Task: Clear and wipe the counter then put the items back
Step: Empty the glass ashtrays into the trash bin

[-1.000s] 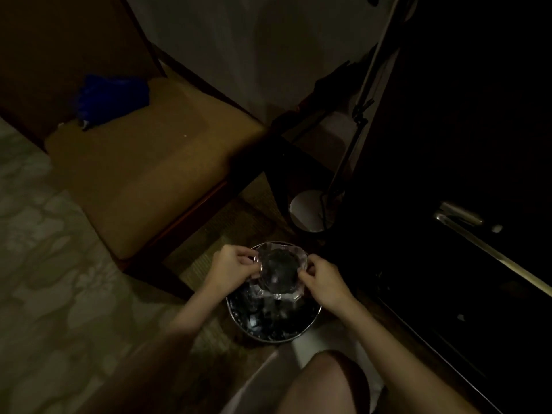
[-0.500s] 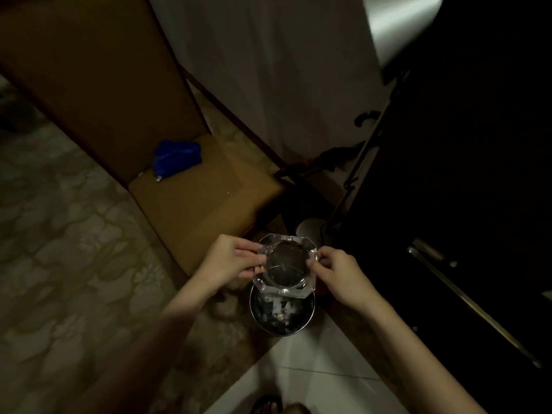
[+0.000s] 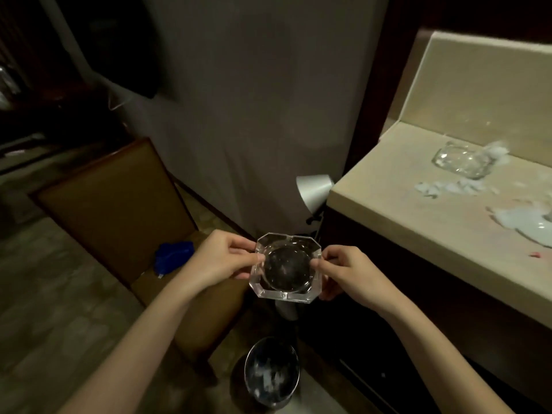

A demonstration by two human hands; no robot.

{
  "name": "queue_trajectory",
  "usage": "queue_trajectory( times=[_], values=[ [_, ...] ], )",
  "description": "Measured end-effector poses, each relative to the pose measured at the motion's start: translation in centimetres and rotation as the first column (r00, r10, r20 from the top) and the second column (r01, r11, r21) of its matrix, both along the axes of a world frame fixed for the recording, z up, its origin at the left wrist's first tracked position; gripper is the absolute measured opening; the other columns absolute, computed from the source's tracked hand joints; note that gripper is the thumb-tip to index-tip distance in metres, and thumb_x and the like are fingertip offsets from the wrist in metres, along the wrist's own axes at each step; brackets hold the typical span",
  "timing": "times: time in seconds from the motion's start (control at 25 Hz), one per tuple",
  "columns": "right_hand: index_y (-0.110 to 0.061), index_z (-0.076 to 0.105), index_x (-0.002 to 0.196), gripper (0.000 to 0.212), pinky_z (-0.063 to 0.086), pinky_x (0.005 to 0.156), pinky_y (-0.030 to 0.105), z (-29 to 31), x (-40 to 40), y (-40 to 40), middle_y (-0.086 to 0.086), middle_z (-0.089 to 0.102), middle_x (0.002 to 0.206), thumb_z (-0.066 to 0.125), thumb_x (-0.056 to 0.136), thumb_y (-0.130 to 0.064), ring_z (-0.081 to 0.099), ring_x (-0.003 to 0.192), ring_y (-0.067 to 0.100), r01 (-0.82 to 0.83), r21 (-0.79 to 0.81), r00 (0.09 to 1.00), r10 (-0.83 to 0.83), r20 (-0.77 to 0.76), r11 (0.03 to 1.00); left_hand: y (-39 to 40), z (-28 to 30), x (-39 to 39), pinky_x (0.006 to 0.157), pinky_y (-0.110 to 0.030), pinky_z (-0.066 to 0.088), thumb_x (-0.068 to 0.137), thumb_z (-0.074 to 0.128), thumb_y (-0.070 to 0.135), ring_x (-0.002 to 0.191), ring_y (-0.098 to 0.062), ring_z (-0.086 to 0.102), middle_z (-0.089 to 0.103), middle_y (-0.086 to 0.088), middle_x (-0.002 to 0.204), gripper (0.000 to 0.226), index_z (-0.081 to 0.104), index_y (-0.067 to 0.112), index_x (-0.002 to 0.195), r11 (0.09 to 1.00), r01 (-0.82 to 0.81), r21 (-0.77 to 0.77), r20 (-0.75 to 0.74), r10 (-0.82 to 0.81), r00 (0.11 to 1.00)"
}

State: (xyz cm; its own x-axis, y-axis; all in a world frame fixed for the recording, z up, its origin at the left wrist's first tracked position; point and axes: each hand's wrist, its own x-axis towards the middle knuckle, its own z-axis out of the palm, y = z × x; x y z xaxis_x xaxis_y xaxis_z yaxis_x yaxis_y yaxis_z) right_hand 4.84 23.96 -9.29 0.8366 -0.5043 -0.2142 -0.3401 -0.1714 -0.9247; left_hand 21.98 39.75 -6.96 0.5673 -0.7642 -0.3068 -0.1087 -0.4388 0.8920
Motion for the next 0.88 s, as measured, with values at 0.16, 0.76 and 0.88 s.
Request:
queue_trajectory(
  times=[0.16, 0.76, 0.88],
  values=[
    [-0.003, 0.056, 0.076, 0.021, 0.051, 0.047, 0.028, 3.8, -3.5, -1.4, 0.007, 0.060, 0.058, 0.059, 0.093, -0.015, 0.062, 0.047, 0.019, 0.177, -0.031, 0.984, -0.176, 0.029, 0.984, -4.1, 3.5, -2.2, 0.054, -0.018, 0.055, 0.083, 0.070, 0.004, 0.063, -0.011, 0.068, 0.072, -0.011, 0.074, 0.010, 0.070, 0.007, 0.092, 0.992, 0.088, -0.093, -0.001, -0.089, 0.996],
    [0.006, 0.063, 0.087, 0.025, 0.047, 0.046, 0.025, 9.4, -31.6, -15.9, 0.008, 0.056, 0.058, 0.057, 0.093, -0.018, 0.059, 0.047, 0.017, 0.628, -0.249, 0.750, -0.659, -0.061, 0.738, -29.4, 6.2, -26.5, 0.063, -0.021, 0.055, 0.078, 0.077, 0.012, 0.067, -0.014, 0.068, 0.071, -0.021, 0.088, 0.027, 0.070, -0.003, 0.099, 0.785, 0.601, -0.150, 0.115, -0.589, 0.800],
    [0.004, 0.065, 0.085, 0.027, 0.042, 0.045, 0.020, 9.7, -37.9, -19.0, 0.004, 0.055, 0.060, 0.057, 0.093, -0.021, 0.055, 0.044, 0.009, 0.667, -0.303, 0.687, -0.719, -0.105, 0.681, -34.5, 6.6, -32.8, 0.066, -0.028, 0.059, 0.078, 0.077, 0.015, 0.065, -0.015, 0.068, 0.072, -0.017, 0.083, 0.027, 0.071, -0.004, 0.096, 0.725, 0.678, -0.119, 0.199, -0.652, 0.732]
  ],
)
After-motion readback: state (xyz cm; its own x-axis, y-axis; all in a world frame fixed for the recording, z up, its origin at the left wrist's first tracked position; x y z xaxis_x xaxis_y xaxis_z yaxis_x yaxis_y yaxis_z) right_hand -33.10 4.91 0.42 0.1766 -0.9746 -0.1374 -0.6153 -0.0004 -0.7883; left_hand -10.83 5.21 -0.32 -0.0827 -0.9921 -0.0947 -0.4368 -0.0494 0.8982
